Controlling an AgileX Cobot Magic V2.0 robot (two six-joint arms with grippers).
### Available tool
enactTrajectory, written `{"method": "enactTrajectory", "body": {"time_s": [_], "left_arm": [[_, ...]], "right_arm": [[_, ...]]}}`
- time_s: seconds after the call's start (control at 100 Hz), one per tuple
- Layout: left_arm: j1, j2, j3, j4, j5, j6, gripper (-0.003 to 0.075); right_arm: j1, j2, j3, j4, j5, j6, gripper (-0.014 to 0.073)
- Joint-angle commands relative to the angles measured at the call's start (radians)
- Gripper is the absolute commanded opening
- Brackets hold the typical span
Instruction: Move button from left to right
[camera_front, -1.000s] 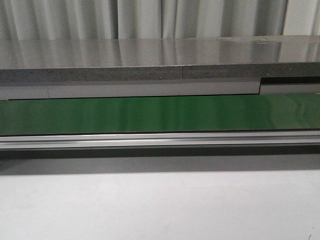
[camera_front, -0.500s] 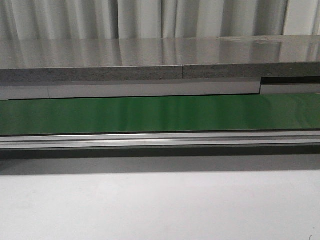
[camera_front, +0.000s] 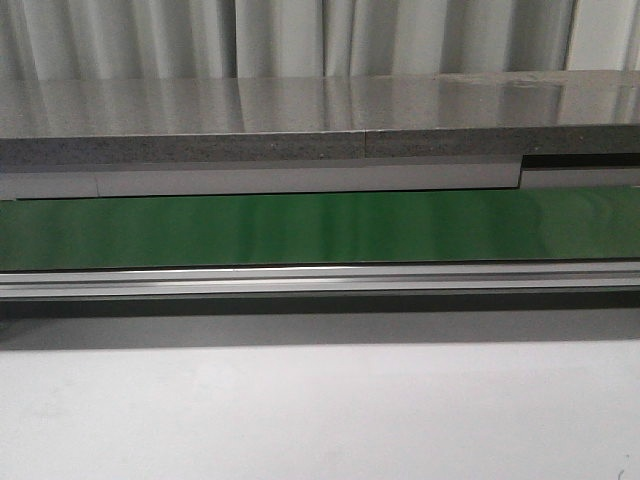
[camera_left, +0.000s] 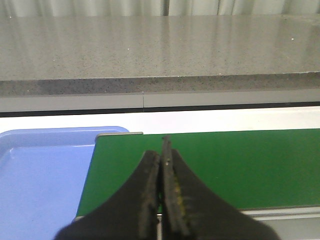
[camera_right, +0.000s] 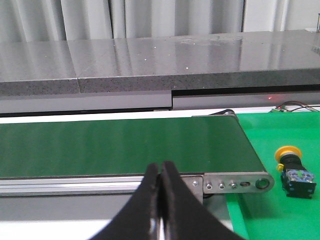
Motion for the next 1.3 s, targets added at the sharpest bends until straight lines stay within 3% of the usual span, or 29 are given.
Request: {"method": "enactTrajectory", "body": {"time_s": [0.0, 0.34, 0.66, 0.73, 0.86, 1.1, 1.29], "left_arm": [[-0.009, 0.003, -0.028, -0.007, -0.083, 0.000, -0.0020], [-0.009, -0.010, -0.016, -0.007, -0.108, 0.000, -0.0020], [-0.009, -0.213, 0.076, 0.019, -0.114, -0.009, -0.0020], [-0.009, -0.269, 0.120, 0.100, -0.114, -0.074, -0.0020], [-0.009, -0.384, 0.194, 0.311, -0.114, -0.317, -0.0020], [-0.009, -0.530, 0.298, 0.317, -0.114, -0.325, -0.0020], [-0.009, -0.531, 0.339, 0.317, -0.140, -0.325, -0.0020]], "right_arm": [[-0.001, -0.020, -0.014, -0.011, -0.090, 0.002, -0.0068], [-0.001, -0.020, -0.014, -0.011, -0.090, 0.002, -0.0068], [-0.001, -0.020, -0.014, -0.011, -0.090, 0.002, -0.0068], [-0.001, -0.020, -0.014, -0.011, -0.090, 0.002, -0.0068], [-0.001, -0.020, -0.014, -0.011, -0.090, 0.002, -0.0068], [-0.001, -0.020, -0.014, -0.011, -0.090, 0.002, -0.0068], [-0.001, -0.020, -0.014, -0.011, -0.090, 0.002, -0.0068]]}}
